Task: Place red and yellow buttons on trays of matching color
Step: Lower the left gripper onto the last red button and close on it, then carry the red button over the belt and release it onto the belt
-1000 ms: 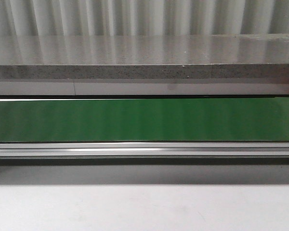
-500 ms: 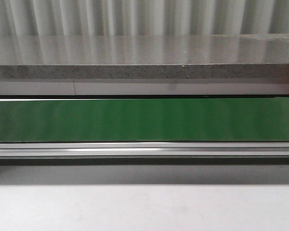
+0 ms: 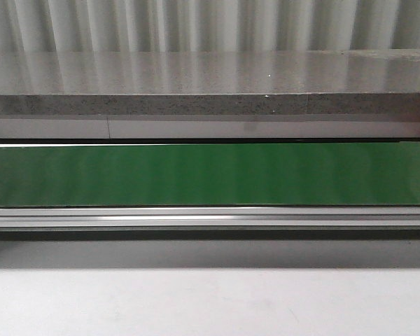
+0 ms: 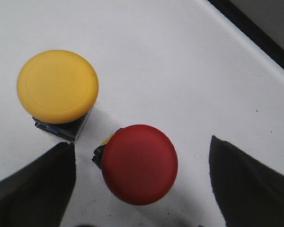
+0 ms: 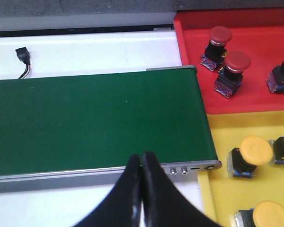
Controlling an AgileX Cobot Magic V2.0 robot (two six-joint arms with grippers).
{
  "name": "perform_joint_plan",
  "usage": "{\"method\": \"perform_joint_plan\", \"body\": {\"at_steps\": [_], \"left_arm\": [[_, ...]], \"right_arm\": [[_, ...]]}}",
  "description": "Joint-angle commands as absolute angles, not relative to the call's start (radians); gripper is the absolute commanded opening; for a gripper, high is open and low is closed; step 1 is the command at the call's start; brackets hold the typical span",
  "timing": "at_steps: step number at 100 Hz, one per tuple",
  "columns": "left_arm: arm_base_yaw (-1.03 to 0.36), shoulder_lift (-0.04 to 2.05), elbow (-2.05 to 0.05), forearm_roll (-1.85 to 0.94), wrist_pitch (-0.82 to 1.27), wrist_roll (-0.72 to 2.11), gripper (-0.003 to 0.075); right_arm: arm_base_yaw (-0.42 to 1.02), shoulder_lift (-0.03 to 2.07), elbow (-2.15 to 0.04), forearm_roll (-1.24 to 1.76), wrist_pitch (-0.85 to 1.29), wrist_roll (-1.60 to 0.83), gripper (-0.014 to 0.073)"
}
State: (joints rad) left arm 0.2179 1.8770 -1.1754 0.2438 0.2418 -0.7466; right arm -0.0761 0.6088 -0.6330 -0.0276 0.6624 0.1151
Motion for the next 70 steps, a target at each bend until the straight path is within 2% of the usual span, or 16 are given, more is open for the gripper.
{"method": "perform_joint_plan", "body": {"at_steps": [1,24,40,70], "left_arm": [[0.220,1.832,-1.205,0.238,0.180,-0.755,0.0412],[0.220,1.832,-1.205,0.238,0.175,-0.755,0.0126],[0.207,1.807,-1.205,0.238,0.210,-0.747,-0.0006],[0.152,1.646,-1.205,0.242,0.242,-0.721,-0.0020]], "right_arm": [[-0.075,0.607,-0.658,-0.032,0.601,0.108,-0.0067],[-0.075,0.607,-0.658,-0.032,0.601,0.108,-0.0067],[-0.075,0.607,-0.658,-0.032,0.601,0.108,-0.0067],[-0.075,0.607,-0.658,-0.032,0.601,0.108,-0.0067]]}}
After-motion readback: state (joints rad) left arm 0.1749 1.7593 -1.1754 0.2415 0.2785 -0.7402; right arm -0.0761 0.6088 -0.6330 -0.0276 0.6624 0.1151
